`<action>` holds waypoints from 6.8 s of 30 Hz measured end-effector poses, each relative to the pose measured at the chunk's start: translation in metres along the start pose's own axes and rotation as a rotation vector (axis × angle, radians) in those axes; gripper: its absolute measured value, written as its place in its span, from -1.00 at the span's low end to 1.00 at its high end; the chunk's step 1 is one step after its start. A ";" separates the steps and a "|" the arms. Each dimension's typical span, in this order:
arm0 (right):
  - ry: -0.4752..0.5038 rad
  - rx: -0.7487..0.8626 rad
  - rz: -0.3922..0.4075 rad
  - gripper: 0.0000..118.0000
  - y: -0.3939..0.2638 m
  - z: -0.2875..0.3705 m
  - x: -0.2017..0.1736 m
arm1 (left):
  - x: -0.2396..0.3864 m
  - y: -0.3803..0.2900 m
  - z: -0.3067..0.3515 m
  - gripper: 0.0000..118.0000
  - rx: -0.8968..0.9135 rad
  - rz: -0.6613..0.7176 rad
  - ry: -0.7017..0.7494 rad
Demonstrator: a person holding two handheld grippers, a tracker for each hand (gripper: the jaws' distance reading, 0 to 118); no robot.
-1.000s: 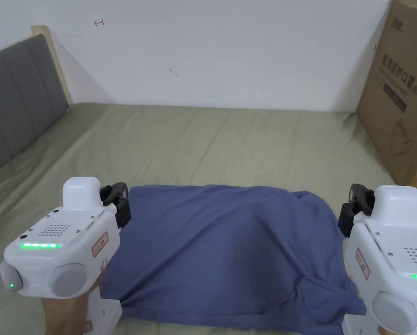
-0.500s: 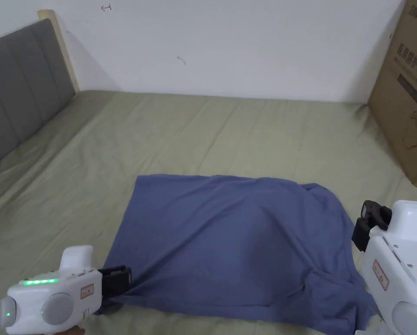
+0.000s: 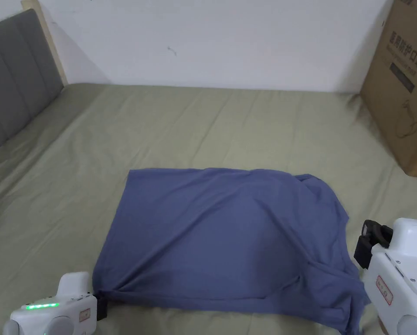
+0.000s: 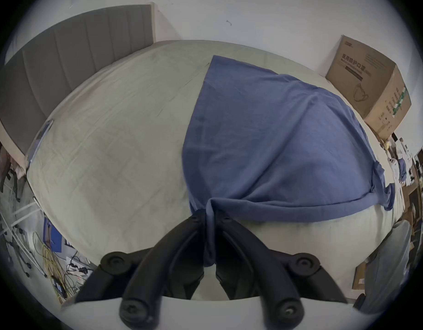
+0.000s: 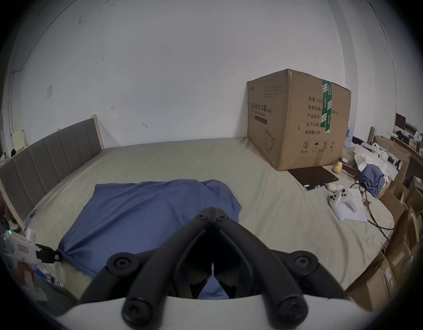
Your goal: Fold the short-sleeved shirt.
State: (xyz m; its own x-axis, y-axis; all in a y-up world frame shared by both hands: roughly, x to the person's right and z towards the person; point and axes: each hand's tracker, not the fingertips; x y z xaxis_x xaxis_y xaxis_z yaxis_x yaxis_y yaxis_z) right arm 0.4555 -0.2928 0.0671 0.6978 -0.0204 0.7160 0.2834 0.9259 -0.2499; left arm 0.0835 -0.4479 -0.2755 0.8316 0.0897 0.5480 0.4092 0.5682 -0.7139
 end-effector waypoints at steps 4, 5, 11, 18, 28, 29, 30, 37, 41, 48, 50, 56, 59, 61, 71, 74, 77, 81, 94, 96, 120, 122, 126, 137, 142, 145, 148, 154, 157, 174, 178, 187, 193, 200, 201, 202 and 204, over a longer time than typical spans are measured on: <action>-0.017 -0.083 0.022 -0.96 -0.017 -0.005 0.014 | 0.001 0.007 0.009 -0.95 0.035 0.014 -0.003; -0.022 -0.120 0.029 -0.78 -0.023 -0.008 0.017 | 0.000 0.008 0.011 -0.95 0.037 0.020 -0.007; -0.001 -0.410 -0.033 0.89 -0.086 -0.038 0.035 | -0.001 0.016 0.023 -0.95 0.057 0.027 -0.013; -0.012 -0.552 -0.060 -0.21 -0.130 -0.063 0.036 | 0.000 0.022 0.028 -0.95 0.061 0.022 -0.030; 0.021 -0.532 -0.049 -0.99 -0.126 -0.060 0.034 | -0.001 0.030 0.033 -0.95 0.071 0.054 -0.047; 0.023 -0.514 -0.050 -0.99 -0.121 -0.057 0.034 | -0.001 0.032 0.035 -0.95 0.076 0.057 -0.049; 0.031 -0.489 -0.055 -0.99 -0.112 -0.055 0.035 | -0.002 0.035 0.035 -0.95 0.083 0.059 -0.051; 0.046 -0.306 -0.002 -0.99 -0.038 -0.059 0.023 | -0.001 0.078 0.041 -0.95 0.151 0.089 -0.066; 0.045 -0.267 0.005 -0.99 -0.007 -0.087 0.016 | 0.005 0.112 0.033 -0.95 0.174 0.069 -0.051; 0.017 -0.314 -0.015 -0.99 0.009 -0.165 0.012 | 0.017 0.169 -0.020 -0.95 0.138 0.029 -0.024; 0.004 -0.345 -0.017 -0.99 0.005 -0.188 0.012 | 0.020 0.179 -0.042 -0.95 0.106 0.018 -0.017; -0.015 -0.465 -0.063 -0.99 -0.015 -0.252 0.017 | 0.025 0.196 -0.102 -0.95 0.007 -0.020 0.031; -0.027 -0.533 -0.062 -0.99 -0.029 -0.276 0.018 | 0.026 0.195 -0.123 -0.95 -0.051 -0.013 0.042; -0.040 -0.589 -0.054 -0.99 -0.043 -0.288 0.019 | 0.027 0.192 -0.137 -0.95 -0.090 -0.011 0.059; -0.009 -0.509 -0.067 0.74 -0.028 -0.256 0.015 | 0.028 0.196 -0.108 0.60 -0.050 0.068 -0.026; 0.034 -0.365 -0.069 0.79 0.003 -0.221 0.011 | 0.031 0.198 -0.067 0.66 0.119 0.091 -0.095; 0.056 -0.237 -0.038 0.79 0.038 -0.179 0.002 | 0.041 0.202 -0.018 0.66 0.258 0.047 -0.111; 0.061 -0.053 0.023 0.79 0.071 -0.120 -0.010 | 0.057 0.202 0.049 0.66 0.454 -0.025 -0.109; 0.012 0.200 0.072 -1.00 0.070 -0.011 -0.043 | 0.096 0.141 0.130 -1.00 0.752 -0.102 -0.114; 0.011 0.205 0.075 -1.00 0.068 -0.009 -0.042 | 0.097 0.136 0.129 -1.00 0.722 -0.107 -0.138; 0.004 0.092 0.084 -1.00 0.058 -0.061 -0.035 | 0.009 0.152 -0.043 0.66 -0.067 0.112 0.021; 0.001 0.068 0.085 -1.00 0.055 -0.069 -0.033 | 0.005 0.146 -0.060 0.66 -0.094 0.103 0.051; -0.014 0.029 0.084 -1.00 0.046 -0.082 -0.026 | 0.005 0.136 -0.082 0.57 -0.132 0.106 0.063; -0.094 -0.203 0.042 -0.56 0.003 -0.128 0.016 | 0.025 0.135 -0.068 -0.92 -0.079 0.061 0.007; -0.091 -0.491 -0.059 0.72 -0.039 -0.168 0.039 | 0.025 0.153 -0.042 -0.92 0.001 0.059 -0.025; -0.086 -0.554 -0.081 0.83 -0.068 -0.181 0.045 | 0.029 0.159 -0.037 -0.92 0.016 0.038 -0.023; -0.074 -0.598 -0.065 0.72 -0.085 -0.188 0.042 | 0.028 0.163 -0.037 -0.92 0.019 0.046 -0.031; -0.037 -0.626 -0.093 -0.64 -0.094 -0.190 0.036 | 0.029 0.160 -0.037 -0.92 0.009 0.038 -0.025; -0.037 -0.592 -0.092 -0.88 -0.084 -0.178 0.033 | 0.026 0.155 -0.036 -0.92 -0.013 0.060 -0.044; -0.005 -0.533 -0.078 -0.88 -0.083 -0.074 0.051 | -0.020 0.077 0.007 -0.92 -0.067 0.054 -0.037; -0.024 -0.617 -0.111 -0.88 -0.118 -0.071 0.049 | -0.026 0.046 -0.003 -0.92 -0.127 0.067 -0.023; -0.052 -0.630 -0.141 -0.78 -0.127 -0.077 0.046 | -0.017 0.041 -0.018 -0.72 -0.174 0.016 0.031; 0.004 -0.388 -0.124 0.73 -0.049 -0.053 0.038 | -0.011 0.069 0.031 0.61 -0.020 0.096 -0.024; 0.057 -0.046 -0.053 0.78 0.050 -0.018 0.008 | 0.036 0.137 0.117 0.61 0.361 0.005 -0.112; 0.062 -0.008 -0.047 0.78 0.060 -0.014 0.003 | 0.043 0.143 0.127 0.61 0.411 -0.009 -0.111; 0.067 0.033 -0.038 0.78 0.069 -0.010 -0.002 | 0.056 0.150 0.137 0.61 0.465 -0.031 -0.105; 0.073 0.108 -0.019 0.78 0.082 -0.001 -0.017 | 0.073 0.158 0.151 0.61 0.544 -0.064 -0.094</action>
State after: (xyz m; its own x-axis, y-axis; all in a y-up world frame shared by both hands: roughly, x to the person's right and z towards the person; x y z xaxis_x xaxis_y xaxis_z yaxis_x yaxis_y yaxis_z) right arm 0.4671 -0.2170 0.0340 0.7399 -0.0619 0.6698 0.2273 0.9602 -0.1623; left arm 0.1519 -0.2284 -0.2828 0.7645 0.0995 0.6369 0.1842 0.9131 -0.3637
